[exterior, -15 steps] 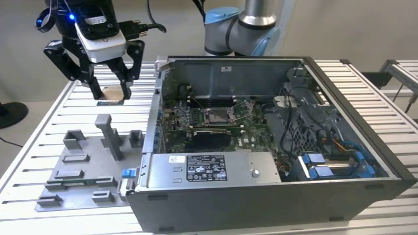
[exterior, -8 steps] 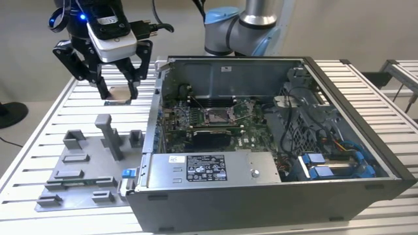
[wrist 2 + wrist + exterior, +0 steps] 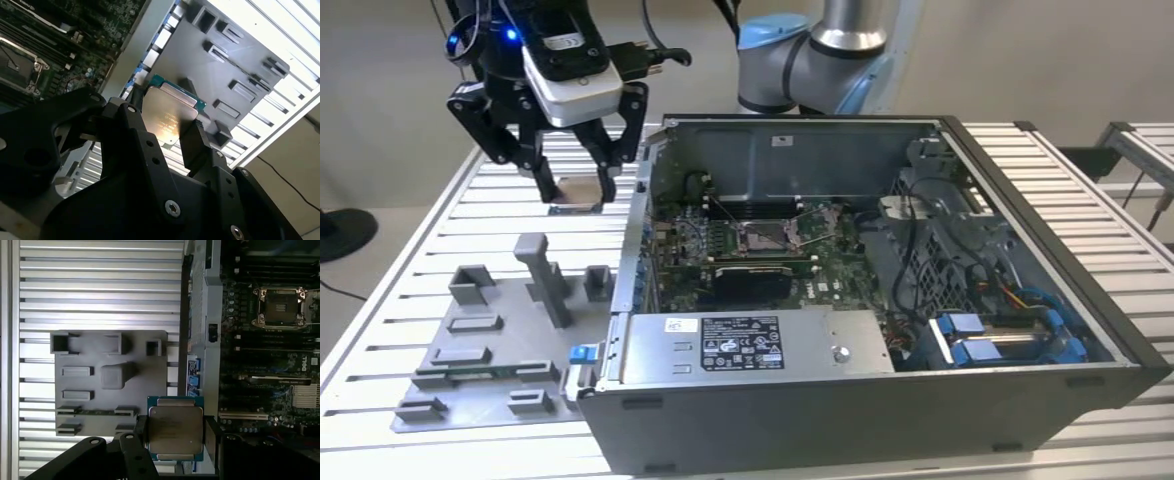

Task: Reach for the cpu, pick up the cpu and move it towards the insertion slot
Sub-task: 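Pick up the cpu and move it towards the insertion slot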

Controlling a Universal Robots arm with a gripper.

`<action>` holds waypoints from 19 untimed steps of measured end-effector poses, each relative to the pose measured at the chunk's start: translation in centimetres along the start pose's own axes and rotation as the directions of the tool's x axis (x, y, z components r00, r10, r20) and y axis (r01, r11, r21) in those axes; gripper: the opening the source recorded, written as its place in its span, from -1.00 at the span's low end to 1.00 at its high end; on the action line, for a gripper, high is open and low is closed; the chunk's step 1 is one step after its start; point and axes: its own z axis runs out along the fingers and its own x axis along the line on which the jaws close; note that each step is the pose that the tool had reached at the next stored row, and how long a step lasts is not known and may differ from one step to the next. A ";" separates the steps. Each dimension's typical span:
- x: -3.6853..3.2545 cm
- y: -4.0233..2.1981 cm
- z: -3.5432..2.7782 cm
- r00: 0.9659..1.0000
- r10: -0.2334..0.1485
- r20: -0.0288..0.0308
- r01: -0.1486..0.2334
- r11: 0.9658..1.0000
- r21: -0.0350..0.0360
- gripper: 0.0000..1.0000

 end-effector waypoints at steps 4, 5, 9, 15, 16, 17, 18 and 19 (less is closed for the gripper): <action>-0.57 -0.01 0.00 1.000 0.000 0.000 0.000 1.000 0.000 -1.00; -0.71 -0.01 0.00 1.000 0.000 0.000 0.000 1.000 0.000 -1.00; -1.31 -0.01 -0.01 1.000 0.000 0.000 0.000 1.000 0.000 -1.00; -2.22 -0.01 -0.01 1.000 0.000 0.000 0.000 1.000 0.000 -1.00; -2.36 -0.02 -0.01 1.000 0.000 0.000 0.000 1.000 0.000 -1.00; -2.51 -0.02 -0.01 1.000 0.000 0.000 0.000 1.000 0.000 -1.00; -2.66 -0.02 -0.01 1.000 0.000 0.000 0.000 1.000 0.000 -1.00; -2.80 -0.02 -0.02 1.000 0.000 0.000 0.000 1.000 0.000 -1.00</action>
